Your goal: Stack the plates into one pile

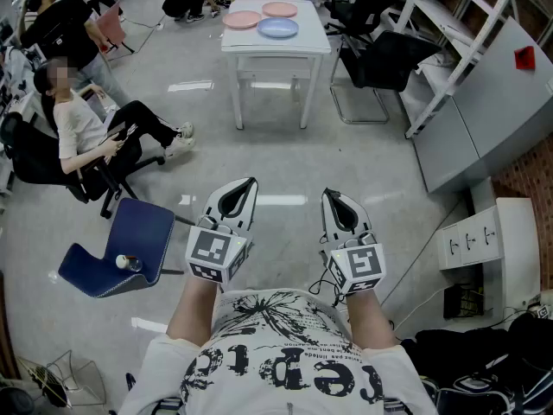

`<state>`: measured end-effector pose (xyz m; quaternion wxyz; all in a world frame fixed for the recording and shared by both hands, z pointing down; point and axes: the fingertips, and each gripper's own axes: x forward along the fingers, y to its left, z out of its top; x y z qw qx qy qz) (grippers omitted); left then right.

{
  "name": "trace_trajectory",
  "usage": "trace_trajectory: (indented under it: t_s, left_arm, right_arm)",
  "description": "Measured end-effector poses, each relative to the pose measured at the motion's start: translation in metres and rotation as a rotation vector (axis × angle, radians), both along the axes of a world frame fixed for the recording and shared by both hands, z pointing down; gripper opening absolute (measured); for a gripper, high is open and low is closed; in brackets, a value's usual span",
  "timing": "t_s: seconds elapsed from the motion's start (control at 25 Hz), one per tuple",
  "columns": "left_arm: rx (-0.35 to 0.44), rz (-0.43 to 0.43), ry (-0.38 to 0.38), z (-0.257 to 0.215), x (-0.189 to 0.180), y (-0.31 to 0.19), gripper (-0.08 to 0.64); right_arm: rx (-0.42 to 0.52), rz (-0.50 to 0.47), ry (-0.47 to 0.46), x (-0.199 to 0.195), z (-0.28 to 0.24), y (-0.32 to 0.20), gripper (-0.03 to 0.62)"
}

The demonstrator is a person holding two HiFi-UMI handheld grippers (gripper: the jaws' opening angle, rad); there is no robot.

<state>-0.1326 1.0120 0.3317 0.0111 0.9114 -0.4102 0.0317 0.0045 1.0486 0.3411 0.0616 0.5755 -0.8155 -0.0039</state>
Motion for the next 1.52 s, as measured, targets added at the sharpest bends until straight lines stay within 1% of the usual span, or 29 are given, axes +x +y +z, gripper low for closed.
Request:
trace_trajectory:
  t_s: [0.12, 0.44, 0.68, 0.84, 1.08, 1.2, 1.36, 1.52]
  left_arm:
    - [-0.007, -0.012, -0.01, 0.006, -0.007, 0.0, 0.005]
    - [-0.007, -0.013, -0.004, 0.008, -0.006, -0.002, 0.005]
    - [-0.006, -0.019, -0.001, 0.01, -0.019, -0.002, 0.005]
    - [-0.011, -0.017, -0.007, 0.016, -0.038, -0.009, 0.005]
    - [-0.034, -0.006, -0.016, 0.029, -0.089, -0.025, 0.005]
    - [-0.047, 0.006, -0.013, 0.036, -0.103, -0.034, 0.005]
    - [-0.08, 0.01, -0.006, 0.052, -0.103, -0.052, 0.005]
    - [-0.101, -0.001, -0.013, 0.063, -0.092, -0.081, 0.005]
  right_arm:
    - [-0.003, -0.004, 0.002, -0.006, 0.006, 0.001, 0.006]
    - [-0.003, -0.012, 0.003, -0.007, 0.006, -0.004, 0.006]
    - [-0.001, 0.021, -0.044, -0.013, 0.006, -0.007, 0.006]
    - [-0.004, 0.054, -0.037, -0.024, 0.013, -0.016, 0.008]
    - [0.002, 0.067, -0.068, -0.066, 0.022, -0.032, 0.008]
    - [-0.017, 0.082, -0.059, -0.078, 0.03, -0.041, 0.008]
    - [-0.073, 0.105, -0.024, -0.077, 0.05, -0.059, 0.008]
    - [-0.088, 0.101, -0.041, -0.064, 0.059, -0.091, 0.008]
